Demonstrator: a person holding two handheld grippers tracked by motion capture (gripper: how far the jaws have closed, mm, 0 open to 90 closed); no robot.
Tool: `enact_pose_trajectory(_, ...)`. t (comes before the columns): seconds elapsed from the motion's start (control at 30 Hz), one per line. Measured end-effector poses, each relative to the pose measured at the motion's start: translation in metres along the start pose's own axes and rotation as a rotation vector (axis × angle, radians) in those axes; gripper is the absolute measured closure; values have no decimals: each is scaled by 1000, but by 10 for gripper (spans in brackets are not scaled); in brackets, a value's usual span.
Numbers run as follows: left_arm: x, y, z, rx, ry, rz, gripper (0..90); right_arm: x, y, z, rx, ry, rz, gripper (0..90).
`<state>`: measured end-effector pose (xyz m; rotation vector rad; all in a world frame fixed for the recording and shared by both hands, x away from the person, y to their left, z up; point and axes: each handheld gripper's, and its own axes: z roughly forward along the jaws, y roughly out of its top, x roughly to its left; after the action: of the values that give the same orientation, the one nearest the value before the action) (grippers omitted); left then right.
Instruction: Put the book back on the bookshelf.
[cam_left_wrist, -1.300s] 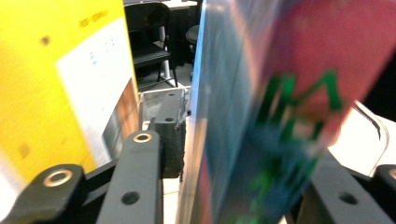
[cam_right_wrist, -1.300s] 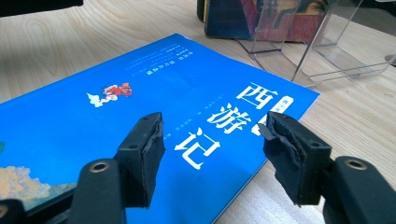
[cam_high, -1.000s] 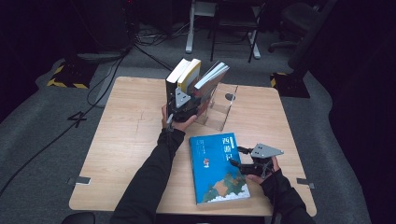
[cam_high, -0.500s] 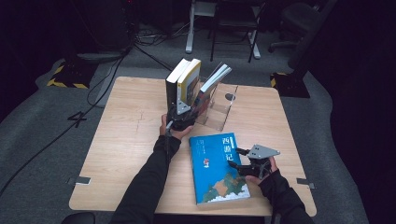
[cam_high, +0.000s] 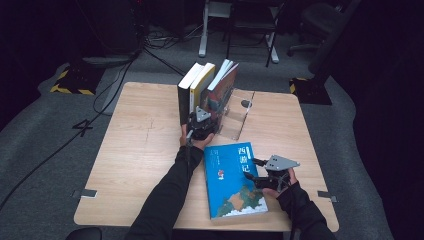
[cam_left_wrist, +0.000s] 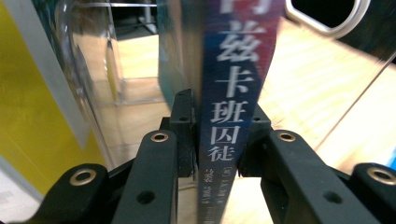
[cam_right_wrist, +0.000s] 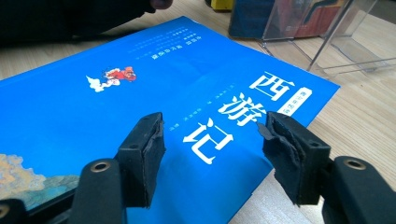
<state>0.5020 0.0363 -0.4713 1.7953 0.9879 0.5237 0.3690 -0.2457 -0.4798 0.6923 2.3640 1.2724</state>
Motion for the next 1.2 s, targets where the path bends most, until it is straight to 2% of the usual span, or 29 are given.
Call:
enact_pose_trajectory(0.2, 3, -2, -2, -1, -12, 20, 674, -2, 0, -2, -6, -5, 7, 391)
enact_pose_trajectory(0.33, 6, -3, -6, 8, 24, 35, 608, -2, 0, -2, -6, -4, 13, 392)
enact_pose_trajectory(0.4, 9, -2, -10, -2, 50, 18, 571, -2, -1, -1, -2, -4, 11, 391)
enact_pose_trajectory(0.43, 11, -2, -12, 1, 51, 12, 575, -2, -1, -1, 0, -2, 8, 392)
enact_pose_trajectory(0.53, 13, -3, -15, 4, 41, 31, 583, -1, -1, 0, 3, 0, 6, 391)
enact_pose_trajectory(0.6, 10, -4, -16, 6, 45, 57, 585, -1, -1, 0, 4, 1, 8, 391)
enact_pose_trajectory(0.77, 5, -9, -15, 51, 59, 121, 561, -1, -1, 0, 7, 1, 8, 391)
enact_pose_trajectory(0.9, 4, -12, -17, 94, 44, 166, 545, -1, -1, 1, 10, 5, 11, 392)
enact_pose_trajectory(1.07, 2, -13, -26, 150, 31, 262, 522, -1, -2, 1, 16, 13, 14, 391)
enact_pose_trajectory(1.2, 2, -14, -36, 168, 13, 296, 511, -1, -1, 0, 21, 11, 9, 391)
